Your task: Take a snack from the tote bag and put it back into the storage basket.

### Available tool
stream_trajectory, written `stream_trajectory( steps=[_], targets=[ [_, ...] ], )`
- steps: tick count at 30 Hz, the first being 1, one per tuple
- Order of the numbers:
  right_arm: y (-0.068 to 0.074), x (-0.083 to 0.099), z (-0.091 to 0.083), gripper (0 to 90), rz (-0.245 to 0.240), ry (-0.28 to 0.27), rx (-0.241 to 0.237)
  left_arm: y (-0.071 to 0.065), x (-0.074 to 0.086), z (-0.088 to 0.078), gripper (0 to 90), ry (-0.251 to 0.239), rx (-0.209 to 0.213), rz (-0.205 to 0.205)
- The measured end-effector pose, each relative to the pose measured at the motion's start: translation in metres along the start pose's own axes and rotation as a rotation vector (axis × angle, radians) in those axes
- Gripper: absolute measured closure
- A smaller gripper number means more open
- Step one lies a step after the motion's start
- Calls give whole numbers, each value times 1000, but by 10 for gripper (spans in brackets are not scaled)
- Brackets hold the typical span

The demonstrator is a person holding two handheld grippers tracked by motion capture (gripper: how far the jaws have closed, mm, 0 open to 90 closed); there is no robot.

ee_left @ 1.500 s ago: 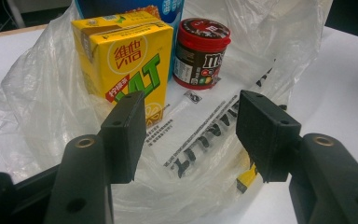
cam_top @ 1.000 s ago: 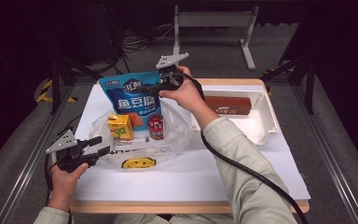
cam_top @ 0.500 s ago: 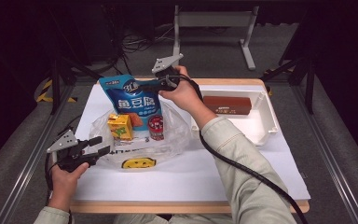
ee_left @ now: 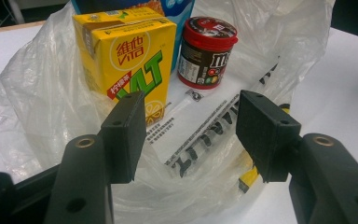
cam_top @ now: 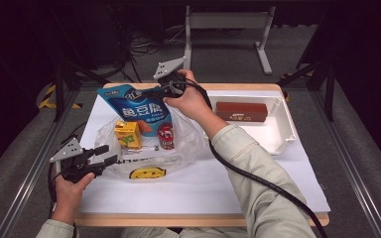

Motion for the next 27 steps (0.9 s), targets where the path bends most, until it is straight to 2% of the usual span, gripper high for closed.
stream_trajectory(
  steps=[7,13,27],
  targets=[
    [3,-16,-8,899,-3,-30,-2,0,0,0,434,-2,1,-1],
    [1,-29,-19,900,-13,-47,16,0,0,0,434,1,1,3],
    [6,-56,-41,899,-54,-96,33,-1,-1,1,434,5,1,10]
  ],
)
Point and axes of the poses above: each handheld gripper's, and its own axes: z roughly forward along the jaws, x roughly out of its underside, y roughly to its left, the point moved 8 cm from there along z, roughly forward along the jaws, and after that the axes turned 5 degrees about x, right-handed, at the moved point
